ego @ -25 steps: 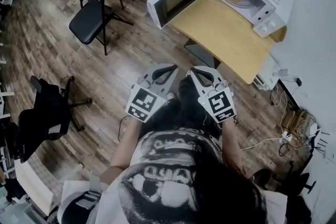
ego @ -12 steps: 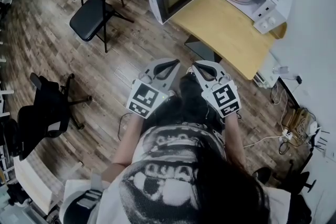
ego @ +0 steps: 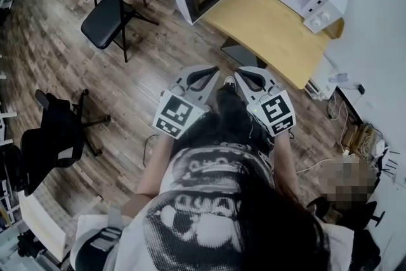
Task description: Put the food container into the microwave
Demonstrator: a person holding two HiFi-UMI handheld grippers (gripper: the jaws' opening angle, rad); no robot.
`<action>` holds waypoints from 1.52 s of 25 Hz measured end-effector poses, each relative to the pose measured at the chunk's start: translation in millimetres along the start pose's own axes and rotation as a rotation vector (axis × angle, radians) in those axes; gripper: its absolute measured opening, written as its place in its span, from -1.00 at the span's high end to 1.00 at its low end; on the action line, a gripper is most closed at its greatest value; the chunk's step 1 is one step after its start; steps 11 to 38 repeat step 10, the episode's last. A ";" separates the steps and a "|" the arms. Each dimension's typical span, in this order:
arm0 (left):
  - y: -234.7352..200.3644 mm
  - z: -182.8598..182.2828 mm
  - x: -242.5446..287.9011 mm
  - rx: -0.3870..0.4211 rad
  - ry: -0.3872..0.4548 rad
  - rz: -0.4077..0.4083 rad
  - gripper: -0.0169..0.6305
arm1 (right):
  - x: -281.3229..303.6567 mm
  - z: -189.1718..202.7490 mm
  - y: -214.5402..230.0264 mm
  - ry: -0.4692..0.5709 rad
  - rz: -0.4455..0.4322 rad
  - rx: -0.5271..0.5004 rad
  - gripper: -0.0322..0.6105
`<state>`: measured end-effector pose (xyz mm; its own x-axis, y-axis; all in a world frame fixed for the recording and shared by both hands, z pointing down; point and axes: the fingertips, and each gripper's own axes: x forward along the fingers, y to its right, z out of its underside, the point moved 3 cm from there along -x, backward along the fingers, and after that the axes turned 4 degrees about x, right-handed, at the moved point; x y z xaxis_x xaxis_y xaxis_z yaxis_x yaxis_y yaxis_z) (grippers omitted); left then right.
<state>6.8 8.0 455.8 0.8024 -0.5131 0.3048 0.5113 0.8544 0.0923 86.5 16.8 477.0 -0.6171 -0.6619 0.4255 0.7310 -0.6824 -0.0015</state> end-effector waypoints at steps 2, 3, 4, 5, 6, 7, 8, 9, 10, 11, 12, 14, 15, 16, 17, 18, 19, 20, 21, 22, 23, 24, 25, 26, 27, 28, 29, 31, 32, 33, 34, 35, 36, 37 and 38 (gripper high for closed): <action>2.5 0.1 2.6 0.001 -0.003 0.009 0.95 | -2.5 2.2 3.5 0.000 0.006 0.008 0.89; 3.5 0.1 3.8 0.001 -0.003 0.014 0.94 | -3.4 4.0 5.5 -0.002 0.009 0.012 0.89; 4.4 0.0 4.7 0.001 -0.004 0.018 0.94 | -4.1 6.1 7.5 -0.007 0.013 0.015 0.89; 5.1 -0.1 5.2 0.002 -0.004 0.022 0.95 | -4.6 8.2 9.5 -0.013 0.017 0.018 0.89; 5.6 -0.1 5.5 0.003 -0.005 0.025 0.94 | -5.1 9.9 11.5 -0.017 0.022 0.021 0.89; 5.9 -0.1 5.7 0.004 -0.005 0.028 0.94 | -5.6 11.2 13.5 -0.020 0.028 0.025 0.89; 6.2 -0.1 6.0 0.005 -0.006 0.031 0.94 | -6.2 12.1 15.5 -0.021 0.033 0.029 0.89; 6.4 0.0 6.4 0.006 -0.006 0.034 0.95 | -6.8 12.6 17.7 -0.020 0.039 0.033 0.89; 6.5 0.0 6.9 0.007 -0.007 0.037 0.95 | -7.4 13.0 19.9 -0.019 0.044 0.036 0.89; 6.5 0.0 6.9 0.007 -0.007 0.037 0.95 | -7.4 13.0 19.9 -0.019 0.044 0.036 0.89; 6.5 0.0 6.9 0.007 -0.007 0.037 0.95 | -7.4 13.0 19.9 -0.019 0.044 0.036 0.89; 6.5 0.0 6.9 0.007 -0.007 0.037 0.95 | -7.4 13.0 19.9 -0.019 0.044 0.036 0.89; 6.5 0.0 6.9 0.007 -0.007 0.037 0.95 | -7.4 13.0 19.9 -0.019 0.044 0.036 0.89; 6.5 0.0 6.9 0.007 -0.007 0.037 0.95 | -7.4 13.0 19.9 -0.019 0.044 0.036 0.89; 6.5 0.0 6.9 0.007 -0.007 0.037 0.95 | -7.4 13.0 19.9 -0.019 0.044 0.036 0.89; 6.5 0.0 6.9 0.007 -0.007 0.037 0.95 | -7.4 13.0 19.9 -0.019 0.044 0.036 0.89; 6.5 0.0 6.9 0.007 -0.007 0.037 0.95 | -7.4 13.0 19.9 -0.019 0.044 0.036 0.89; 6.5 0.0 6.9 0.007 -0.007 0.037 0.95 | -7.4 13.0 19.9 -0.019 0.044 0.036 0.89; 6.5 0.0 6.9 0.007 -0.007 0.037 0.95 | -7.4 13.0 19.9 -0.019 0.044 0.036 0.89; 6.5 0.0 6.9 0.007 -0.007 0.037 0.95 | -7.4 13.0 19.9 -0.019 0.044 0.036 0.89; 6.5 0.0 6.9 0.007 -0.007 0.037 0.95 | -7.4 13.0 19.9 -0.019 0.044 0.036 0.89; 6.5 0.0 6.9 0.007 -0.007 0.037 0.95 | -7.4 13.0 19.9 -0.019 0.044 0.036 0.89; 6.5 0.0 6.9 0.007 -0.007 0.037 0.95 | -7.4 13.0 19.9 -0.019 0.044 0.036 0.89; 6.5 0.0 6.9 0.007 -0.007 0.037 0.95 | -7.4 13.0 19.9 -0.019 0.044 0.036 0.89; 6.5 0.0 6.9 0.007 -0.007 0.037 0.95 | -7.4 13.0 19.9 -0.019 0.044 0.036 0.89; 6.5 0.0 6.9 0.007 -0.007 0.037 0.95 | -7.4 13.0 19.9 -0.019 0.044 0.036 0.89; 6.5 0.0 6.9 0.007 -0.007 0.037 0.95 | -7.4 13.0 19.9 -0.019 0.044 0.036 0.89; 6.5 0.0 6.9 0.007 -0.007 0.037 0.95 | -7.4 13.0 19.9 -0.019 0.044 0.036 0.89; 6.5 0.0 6.9 0.007 -0.007 0.037 0.95 | -7.4 13.0 19.9 -0.019 0.044 0.036 0.89; 6.5 0.0 6.9 0.007 -0.007 0.037 0.95 | -7.4 13.0 19.9 -0.019 0.044 0.036 0.89; 6.5 0.0 6.9 0.007 -0.007 0.037 0.95 | -7.4 13.0 19.9 -0.019 0.044 0.036 0.89; 6.5 0.0 6.9 0.007 -0.007 0.037 0.95 | -7.4 13.0 19.9 -0.019 0.044 0.036 0.89; 6.5 0.0 6.9 0.007 -0.007 0.037 0.95 | -7.4 13.0 19.9 -0.019 0.044 0.036 0.89; 6.5 0.0 6.9 0.007 -0.007 0.037 0.95 | -7.4 13.0 19.9 -0.019 0.044 0.036 0.89; 6.5 0.0 6.9 0.007 -0.007 0.037 0.95 | -7.4 13.0 19.9 -0.019 0.044 0.036 0.89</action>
